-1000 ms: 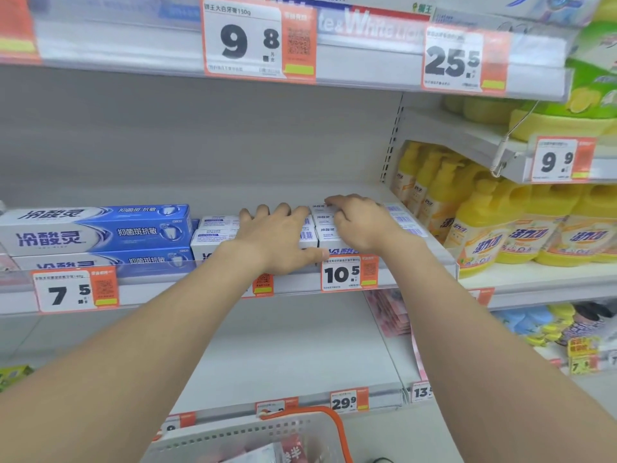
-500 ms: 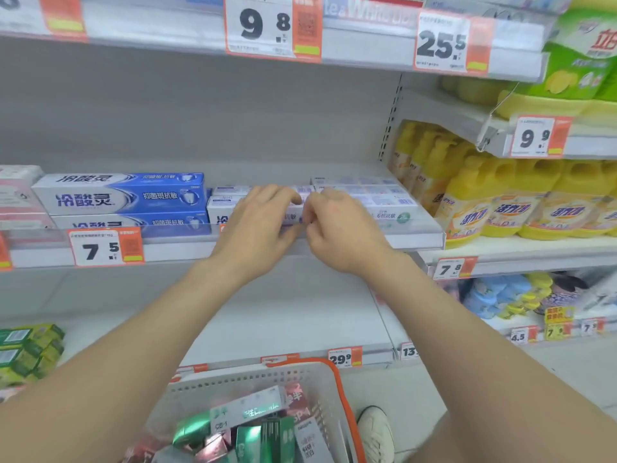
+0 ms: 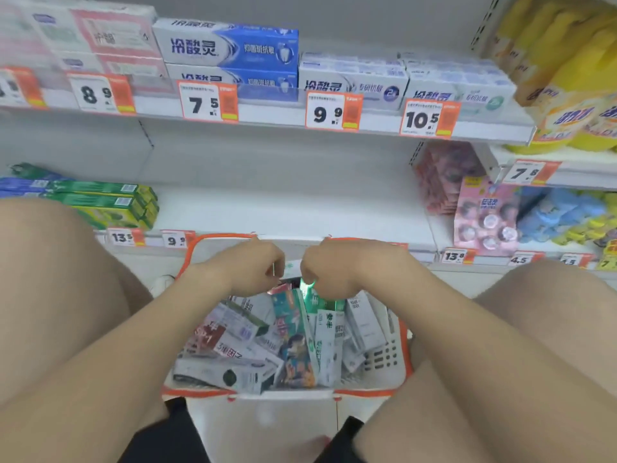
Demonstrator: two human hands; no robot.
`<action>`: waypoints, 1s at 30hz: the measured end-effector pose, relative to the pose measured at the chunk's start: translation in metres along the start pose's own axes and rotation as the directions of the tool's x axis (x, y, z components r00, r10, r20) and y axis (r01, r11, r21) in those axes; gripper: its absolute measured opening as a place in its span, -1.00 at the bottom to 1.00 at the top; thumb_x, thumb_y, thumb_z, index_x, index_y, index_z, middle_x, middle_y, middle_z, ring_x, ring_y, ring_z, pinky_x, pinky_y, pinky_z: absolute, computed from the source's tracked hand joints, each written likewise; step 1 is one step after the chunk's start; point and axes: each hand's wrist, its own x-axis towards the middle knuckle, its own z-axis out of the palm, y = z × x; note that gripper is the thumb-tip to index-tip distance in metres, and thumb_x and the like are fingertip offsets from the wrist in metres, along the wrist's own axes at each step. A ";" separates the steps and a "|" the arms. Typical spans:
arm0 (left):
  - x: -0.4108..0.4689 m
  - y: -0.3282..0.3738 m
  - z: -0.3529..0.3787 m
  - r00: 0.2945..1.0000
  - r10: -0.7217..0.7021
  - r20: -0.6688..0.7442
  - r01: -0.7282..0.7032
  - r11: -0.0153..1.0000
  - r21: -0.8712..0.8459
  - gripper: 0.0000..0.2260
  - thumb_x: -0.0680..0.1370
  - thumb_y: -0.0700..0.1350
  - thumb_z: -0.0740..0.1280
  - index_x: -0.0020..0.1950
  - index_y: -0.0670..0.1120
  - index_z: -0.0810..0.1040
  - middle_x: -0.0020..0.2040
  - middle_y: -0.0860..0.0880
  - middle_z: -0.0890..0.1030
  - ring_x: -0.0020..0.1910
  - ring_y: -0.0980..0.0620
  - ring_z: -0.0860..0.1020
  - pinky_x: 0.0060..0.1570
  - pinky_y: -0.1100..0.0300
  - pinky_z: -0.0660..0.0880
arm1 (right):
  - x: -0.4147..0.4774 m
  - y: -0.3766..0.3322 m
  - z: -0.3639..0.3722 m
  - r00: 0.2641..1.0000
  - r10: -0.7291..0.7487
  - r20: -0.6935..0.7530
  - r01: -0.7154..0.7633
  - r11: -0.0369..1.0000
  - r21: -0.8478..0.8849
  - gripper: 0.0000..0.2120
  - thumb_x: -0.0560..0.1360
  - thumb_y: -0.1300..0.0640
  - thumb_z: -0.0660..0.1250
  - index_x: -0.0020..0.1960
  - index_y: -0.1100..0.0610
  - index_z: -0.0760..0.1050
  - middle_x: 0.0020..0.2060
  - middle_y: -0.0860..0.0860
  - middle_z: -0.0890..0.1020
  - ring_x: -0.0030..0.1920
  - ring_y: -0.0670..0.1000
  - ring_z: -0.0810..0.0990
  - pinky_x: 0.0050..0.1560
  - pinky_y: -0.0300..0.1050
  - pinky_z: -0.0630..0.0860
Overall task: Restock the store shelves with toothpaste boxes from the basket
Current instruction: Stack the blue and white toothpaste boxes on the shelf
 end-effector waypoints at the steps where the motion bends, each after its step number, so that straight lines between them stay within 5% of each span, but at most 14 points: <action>1: -0.004 -0.001 0.008 0.998 -0.012 0.055 0.011 1.000 0.010 -0.92 0.59 -0.09 0.39 0.04 0.08 0.58 0.05 0.06 0.63 0.01 0.05 0.58 0.10 0.02 0.59 | -0.001 -0.003 0.007 1.000 0.012 -0.008 -0.012 1.000 -0.007 -0.70 0.58 0.26 0.19 0.25 0.16 0.57 0.14 0.13 0.64 0.11 0.17 0.67 0.08 0.06 0.65; 4: -0.014 -0.005 0.035 0.971 -0.075 0.228 0.070 0.997 0.026 -0.82 0.58 -0.08 0.44 0.16 0.06 0.56 0.08 0.06 0.56 0.04 0.01 0.58 0.09 0.07 0.56 | 0.006 -0.014 0.032 0.992 0.096 -0.085 -0.098 0.995 -0.019 -0.88 0.56 0.34 0.19 -0.06 0.15 0.42 -0.15 0.07 0.48 -0.24 0.07 0.52 -0.22 -0.02 0.50; 6: -0.018 -0.012 0.051 0.950 -0.116 0.289 0.107 0.993 0.046 -0.68 0.57 -0.15 0.45 0.30 0.03 0.52 0.14 0.03 0.55 0.03 -0.01 0.59 -0.03 0.11 0.55 | 0.016 -0.025 0.049 0.975 0.176 -0.133 -0.180 0.984 -0.019 -0.85 0.56 0.34 0.24 0.06 0.15 0.47 -0.17 0.02 0.47 -0.23 0.05 0.52 -0.21 -0.03 0.46; 9: -0.024 -0.028 0.067 0.948 -0.176 0.266 0.154 0.983 0.103 -0.59 0.53 -0.36 0.38 0.32 -0.04 0.47 0.17 -0.05 0.57 -0.06 -0.02 0.61 -0.19 0.09 0.59 | 0.038 -0.037 0.074 0.972 0.152 -0.178 -0.167 0.984 -0.070 -0.50 0.53 0.33 0.38 0.44 0.17 0.37 0.19 0.15 0.54 0.09 0.19 0.63 -0.13 0.02 0.48; 12: -0.029 -0.040 0.074 0.911 -0.237 0.337 0.186 0.966 0.179 -0.76 0.50 -0.26 0.50 0.06 -0.07 0.52 0.02 -0.04 0.61 -0.07 -0.03 0.65 -0.01 0.02 0.67 | 0.062 -0.041 0.102 0.987 -0.122 -0.108 0.092 0.964 -0.248 -0.17 0.50 0.31 0.44 0.63 -0.08 0.16 0.51 0.26 0.19 0.34 0.31 0.45 0.08 0.13 0.51; 15: -0.036 -0.042 0.081 0.874 -0.212 0.437 0.153 0.974 0.168 -0.66 0.44 -0.02 0.62 -0.03 -0.04 0.48 0.04 -0.03 0.60 -0.02 -0.04 0.61 0.05 0.06 0.62 | 0.076 -0.050 0.130 0.986 -0.166 -0.005 0.152 0.914 -0.376 -0.27 0.58 0.23 0.38 0.62 -0.19 0.20 0.61 0.21 -0.08 0.48 0.37 0.30 0.26 0.18 0.50; 18: -0.034 -0.045 0.091 0.941 -0.161 0.298 0.124 0.982 0.140 -0.64 0.51 -0.12 0.54 0.21 -0.06 0.47 0.16 -0.06 0.55 0.03 -0.07 0.56 0.07 0.03 0.60 | 0.080 -0.057 0.152 0.990 -0.139 0.009 0.132 0.909 -0.395 -0.47 0.63 0.17 0.29 0.56 -0.09 0.34 0.61 0.19 -0.24 0.34 0.37 0.39 0.20 0.15 0.52; 21: -0.028 -0.058 0.100 0.987 -0.110 0.121 0.078 0.967 0.243 -0.54 0.50 -0.25 0.47 0.32 -0.04 0.40 0.29 -0.10 0.45 0.25 -0.14 0.47 0.26 -0.08 0.51 | 0.083 -0.060 0.159 0.984 -0.150 -0.100 0.103 0.922 -0.373 -0.56 0.64 -0.03 0.20 0.50 -0.04 0.37 0.60 0.19 -0.19 0.17 0.34 0.45 0.13 0.16 0.48; 24: -0.026 -0.072 0.112 0.980 -0.115 0.161 0.052 0.934 0.353 -0.37 0.48 -0.15 0.53 0.49 -0.01 0.35 0.42 -0.08 0.42 0.45 -0.15 0.36 0.50 -0.15 0.26 | 0.090 -0.051 0.155 0.971 -0.089 -0.222 0.019 0.955 -0.297 -0.57 0.62 -0.05 0.31 0.42 0.10 0.39 0.54 0.21 -0.03 0.13 0.31 0.47 0.03 0.11 0.45; 26: -0.024 -0.077 0.118 0.974 -0.135 0.181 0.067 0.938 0.339 -0.37 0.51 -0.07 0.53 0.51 -0.01 0.34 0.40 -0.07 0.48 0.40 -0.14 0.44 0.40 -0.10 0.37 | 0.092 -0.040 0.149 0.961 -0.046 -0.271 -0.012 0.978 -0.209 -0.45 0.52 0.15 0.47 0.42 0.13 0.31 0.46 0.20 0.05 0.06 0.25 0.49 -0.03 0.07 0.49; 30: -0.015 -0.080 0.121 0.988 -0.084 0.128 0.033 0.934 0.357 -0.56 0.63 -0.02 0.40 0.46 -0.05 0.35 0.30 -0.07 0.59 0.28 -0.13 0.55 0.39 -0.08 0.38 | 0.094 -0.018 0.127 0.939 0.113 -0.325 0.010 0.936 0.353 -0.25 0.39 0.35 0.52 0.39 0.01 0.18 0.26 0.12 0.32 -0.07 0.06 0.55 -0.23 -0.11 0.55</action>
